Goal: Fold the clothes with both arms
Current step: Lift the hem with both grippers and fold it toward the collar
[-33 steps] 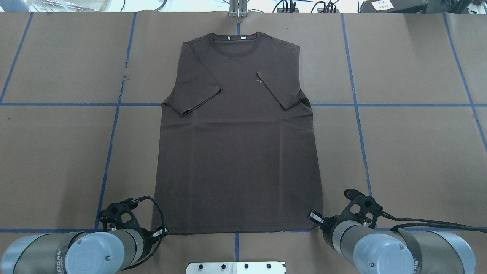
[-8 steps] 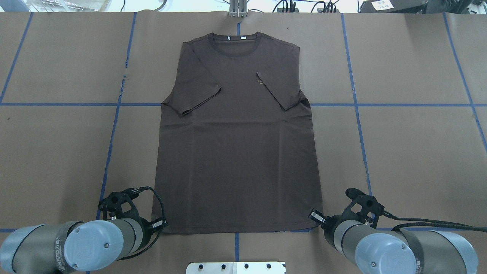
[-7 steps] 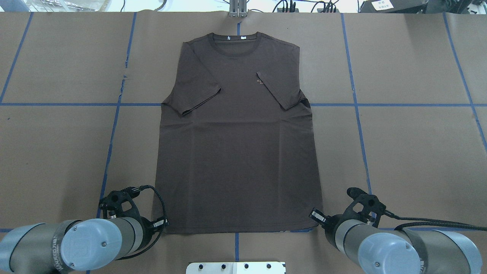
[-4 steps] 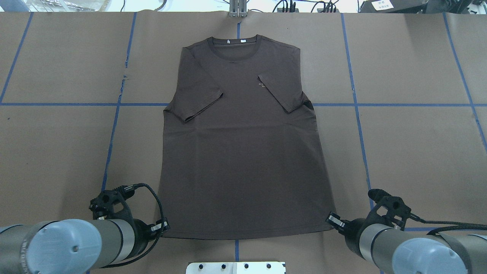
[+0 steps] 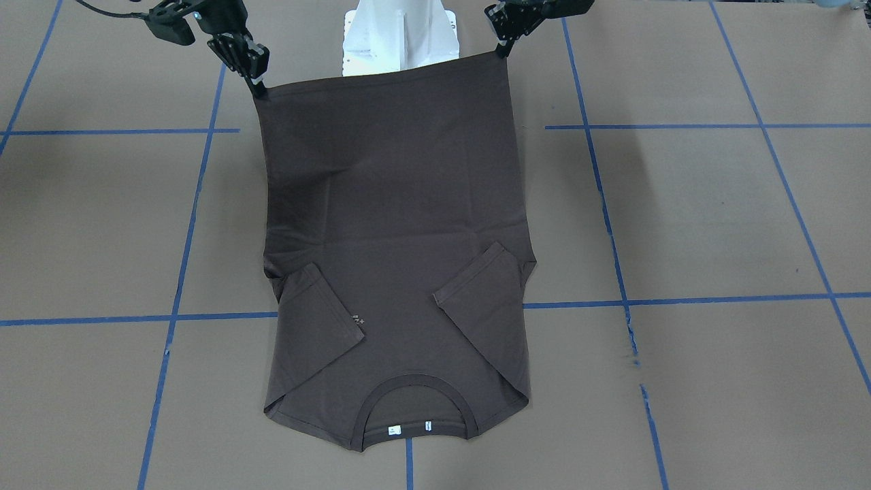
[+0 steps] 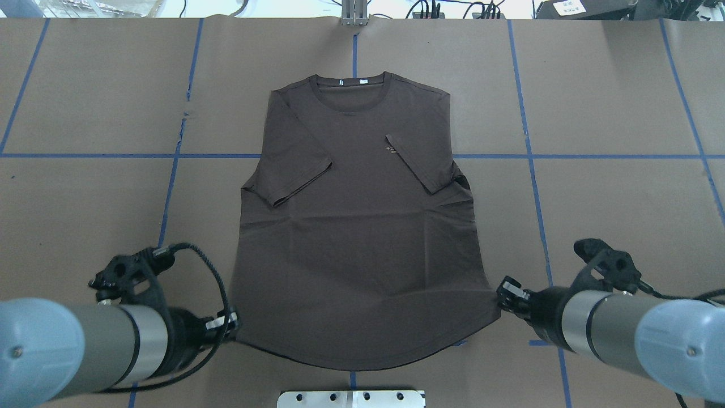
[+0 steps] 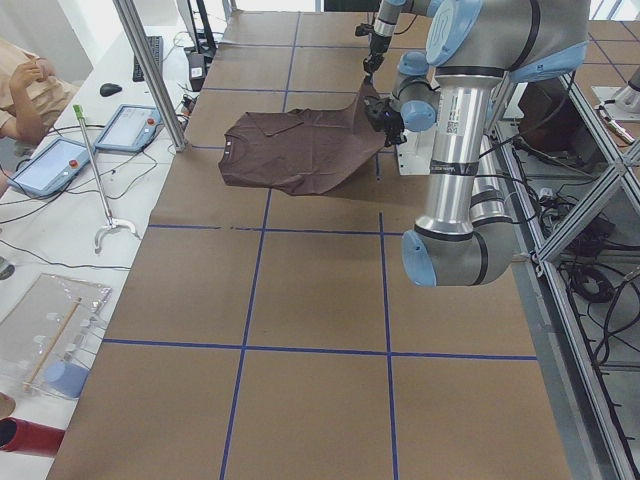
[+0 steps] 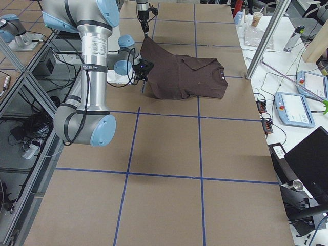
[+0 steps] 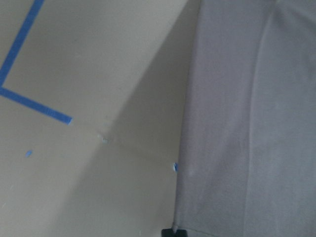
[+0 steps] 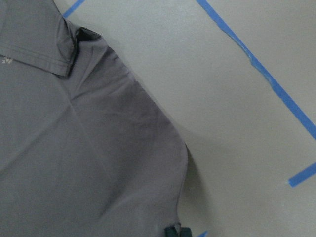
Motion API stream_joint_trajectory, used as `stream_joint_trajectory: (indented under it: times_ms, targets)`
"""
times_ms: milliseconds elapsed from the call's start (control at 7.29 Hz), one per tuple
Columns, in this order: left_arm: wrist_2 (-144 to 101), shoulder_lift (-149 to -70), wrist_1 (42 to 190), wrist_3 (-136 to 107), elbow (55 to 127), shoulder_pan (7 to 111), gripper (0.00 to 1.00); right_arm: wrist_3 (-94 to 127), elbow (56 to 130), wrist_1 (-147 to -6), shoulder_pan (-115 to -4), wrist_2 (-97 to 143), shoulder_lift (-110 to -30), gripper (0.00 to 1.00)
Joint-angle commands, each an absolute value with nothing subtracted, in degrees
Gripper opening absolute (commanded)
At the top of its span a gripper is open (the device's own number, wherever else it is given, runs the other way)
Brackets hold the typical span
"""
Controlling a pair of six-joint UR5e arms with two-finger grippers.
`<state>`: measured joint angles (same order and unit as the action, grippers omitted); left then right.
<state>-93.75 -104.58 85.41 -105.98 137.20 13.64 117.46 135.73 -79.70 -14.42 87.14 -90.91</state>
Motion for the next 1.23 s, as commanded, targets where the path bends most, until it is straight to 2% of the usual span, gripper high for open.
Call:
stream_joint_trajectory:
  times_ms: [0, 137, 549, 823, 1098]
  targets:
    - [-93.78, -115.36, 85.51, -96.45, 122.77, 25.88, 0.00, 107.89, 124.52, -86.79, -26.32, 92.28, -74.88, 0.00]
    - [-93.87, -117.40, 87.87, -88.85, 117.91, 31.32, 0.00, 103.84, 117.23, -90.58, -30.20, 92.29, -67.23, 0.00]
    - [-93.52, -120.14, 107.00, -85.78, 96.74, 39.53, 0.00, 95.37, 95.53, -89.22, -38.82, 92.37, -55.42, 0.00]
    - [-89.50, -121.11, 109.50, -85.69, 91.60, 42.00, 0.00, 95.54, 81.02, -78.45, -43.30, 93.68, -50.21, 0.00]
    - [-89.38, -121.29, 112.84, -85.69, 88.08, 42.19, 0.00, 95.10, 72.12, -78.05, -44.47, 95.01, -43.54, 0.00]
